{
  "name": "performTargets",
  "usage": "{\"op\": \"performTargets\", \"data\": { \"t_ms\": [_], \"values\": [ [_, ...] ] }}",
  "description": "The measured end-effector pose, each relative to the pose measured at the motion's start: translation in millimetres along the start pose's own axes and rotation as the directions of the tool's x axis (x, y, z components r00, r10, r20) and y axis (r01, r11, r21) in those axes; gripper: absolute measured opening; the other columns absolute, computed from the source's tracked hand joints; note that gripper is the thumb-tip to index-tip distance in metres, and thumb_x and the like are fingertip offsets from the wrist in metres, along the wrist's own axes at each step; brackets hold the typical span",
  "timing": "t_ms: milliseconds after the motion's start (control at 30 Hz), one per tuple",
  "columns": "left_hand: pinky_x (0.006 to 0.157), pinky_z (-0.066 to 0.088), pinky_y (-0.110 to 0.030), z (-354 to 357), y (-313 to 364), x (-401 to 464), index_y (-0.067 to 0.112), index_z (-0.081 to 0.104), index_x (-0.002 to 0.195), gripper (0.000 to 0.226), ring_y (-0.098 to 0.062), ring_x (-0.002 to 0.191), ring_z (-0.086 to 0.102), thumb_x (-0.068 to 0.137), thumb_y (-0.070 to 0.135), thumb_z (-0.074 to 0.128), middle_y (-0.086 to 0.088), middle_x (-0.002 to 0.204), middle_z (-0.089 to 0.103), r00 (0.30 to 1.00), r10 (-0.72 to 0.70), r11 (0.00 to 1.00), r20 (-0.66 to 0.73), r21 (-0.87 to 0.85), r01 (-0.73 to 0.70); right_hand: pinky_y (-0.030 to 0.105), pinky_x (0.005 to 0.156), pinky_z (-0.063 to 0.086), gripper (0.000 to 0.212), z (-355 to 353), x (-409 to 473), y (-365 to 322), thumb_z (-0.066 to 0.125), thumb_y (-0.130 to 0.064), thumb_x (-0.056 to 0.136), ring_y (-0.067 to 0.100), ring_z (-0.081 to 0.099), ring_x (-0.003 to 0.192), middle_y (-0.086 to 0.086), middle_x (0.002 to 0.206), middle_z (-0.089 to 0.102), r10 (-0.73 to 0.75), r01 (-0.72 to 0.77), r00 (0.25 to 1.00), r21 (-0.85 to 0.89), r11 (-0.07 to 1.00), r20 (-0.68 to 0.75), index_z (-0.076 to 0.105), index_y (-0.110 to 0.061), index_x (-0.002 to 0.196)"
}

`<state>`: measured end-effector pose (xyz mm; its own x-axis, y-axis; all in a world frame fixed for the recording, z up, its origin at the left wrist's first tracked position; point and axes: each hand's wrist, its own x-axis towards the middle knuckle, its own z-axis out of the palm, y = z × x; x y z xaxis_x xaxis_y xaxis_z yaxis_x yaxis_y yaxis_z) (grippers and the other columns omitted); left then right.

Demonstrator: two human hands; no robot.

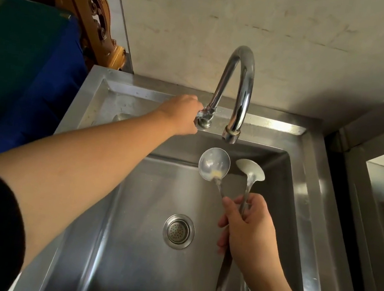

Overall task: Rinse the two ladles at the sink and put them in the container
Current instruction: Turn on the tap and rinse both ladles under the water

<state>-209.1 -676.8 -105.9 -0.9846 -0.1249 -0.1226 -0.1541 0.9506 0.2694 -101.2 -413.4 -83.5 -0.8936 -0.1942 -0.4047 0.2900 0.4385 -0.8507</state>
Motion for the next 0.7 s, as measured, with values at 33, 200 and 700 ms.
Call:
{"op": "performTargets", "data": {
  "t_ms": [33,200,700],
  "values": [
    [0.083,0.053,-0.039,-1.2,1.3,1.1,0.008,0.067,0.097,0.023,-0.033,0.100,0.061,0.078,0.019,0.073,-0.013,0.107,0.062,1.000,-0.002,1.000,0.004,0.005,0.002,0.028,0.035,0.049,0.013,-0.8,0.4,-0.5,0.060,-0.027,0.099,0.019,0.057,0.035,0.004,0.064,0.069,-0.001,0.001,1.000,0.006,1.000,0.009,0.051,-0.020,0.094],
    [0.073,0.053,-0.040,-7.6,2.0,5.6,0.002,0.067,0.082,0.018,-0.031,0.084,0.057,0.076,0.017,0.075,-0.015,0.095,0.063,0.998,-0.017,1.000,0.053,0.016,0.016,0.028,0.035,0.049,0.013,-2.5,3.5,-3.8,0.060,-0.025,0.100,0.019,0.056,0.035,0.008,0.065,0.069,-0.002,0.000,0.999,0.039,0.999,0.036,0.051,-0.017,0.097],
    [0.056,0.033,-0.029,-18.6,3.0,14.6,0.000,0.070,0.086,0.018,-0.030,0.070,0.048,0.077,0.015,0.066,-0.021,0.082,0.063,0.984,-0.047,0.999,0.170,0.003,0.047,0.028,0.035,0.050,0.014,-1.4,2.2,-9.5,0.063,-0.029,0.098,0.016,0.057,0.034,0.006,0.064,0.069,0.001,-0.001,1.000,-0.010,1.000,0.006,0.052,-0.020,0.096]
  ]
}}
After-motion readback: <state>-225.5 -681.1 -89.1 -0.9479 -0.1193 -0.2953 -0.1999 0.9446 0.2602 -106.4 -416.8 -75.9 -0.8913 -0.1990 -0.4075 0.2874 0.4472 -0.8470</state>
